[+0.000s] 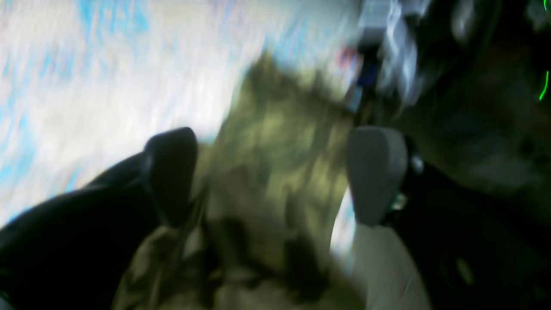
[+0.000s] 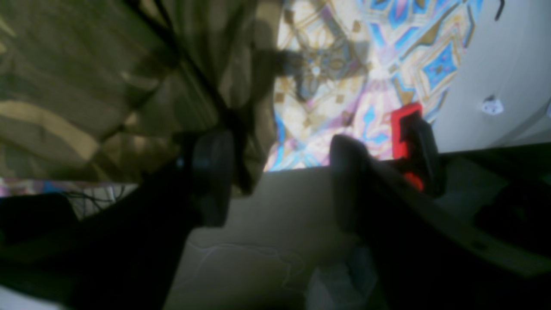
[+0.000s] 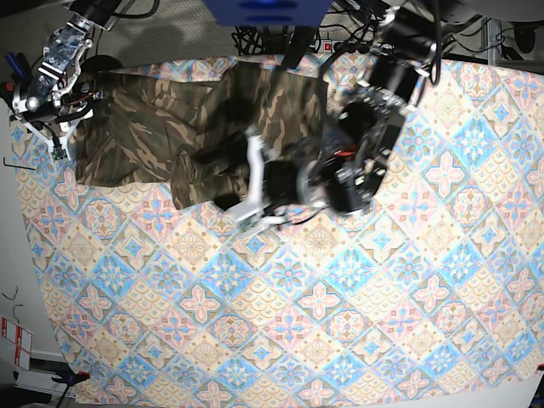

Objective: Fold the T-shirt properly

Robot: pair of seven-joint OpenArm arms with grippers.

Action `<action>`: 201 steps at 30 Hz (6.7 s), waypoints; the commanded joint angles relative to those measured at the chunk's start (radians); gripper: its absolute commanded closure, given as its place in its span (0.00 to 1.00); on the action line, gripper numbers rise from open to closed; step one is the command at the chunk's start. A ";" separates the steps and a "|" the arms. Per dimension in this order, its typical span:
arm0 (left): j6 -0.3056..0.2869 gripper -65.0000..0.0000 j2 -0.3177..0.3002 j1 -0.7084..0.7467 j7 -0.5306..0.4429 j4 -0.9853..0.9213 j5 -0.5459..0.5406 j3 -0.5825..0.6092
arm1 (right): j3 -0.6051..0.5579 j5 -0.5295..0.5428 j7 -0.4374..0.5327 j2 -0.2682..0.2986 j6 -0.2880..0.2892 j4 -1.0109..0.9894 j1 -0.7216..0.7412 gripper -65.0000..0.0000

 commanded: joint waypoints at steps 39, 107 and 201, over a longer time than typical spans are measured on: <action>-0.003 0.60 -0.241 0.290 -0.020 0.010 -0.015 -0.206 | 0.235 0.316 -0.075 -0.007 -0.001 -0.133 0.152 0.32; -0.003 0.61 -0.209 0.265 -0.015 -0.059 0.057 -0.198 | -0.074 0.786 0.020 0.151 -0.001 -0.483 0.055 0.97; -0.003 0.61 -0.114 0.073 -0.215 -0.527 -0.173 -0.095 | -1.289 0.283 -0.107 0.107 -0.001 -0.055 0.344 0.56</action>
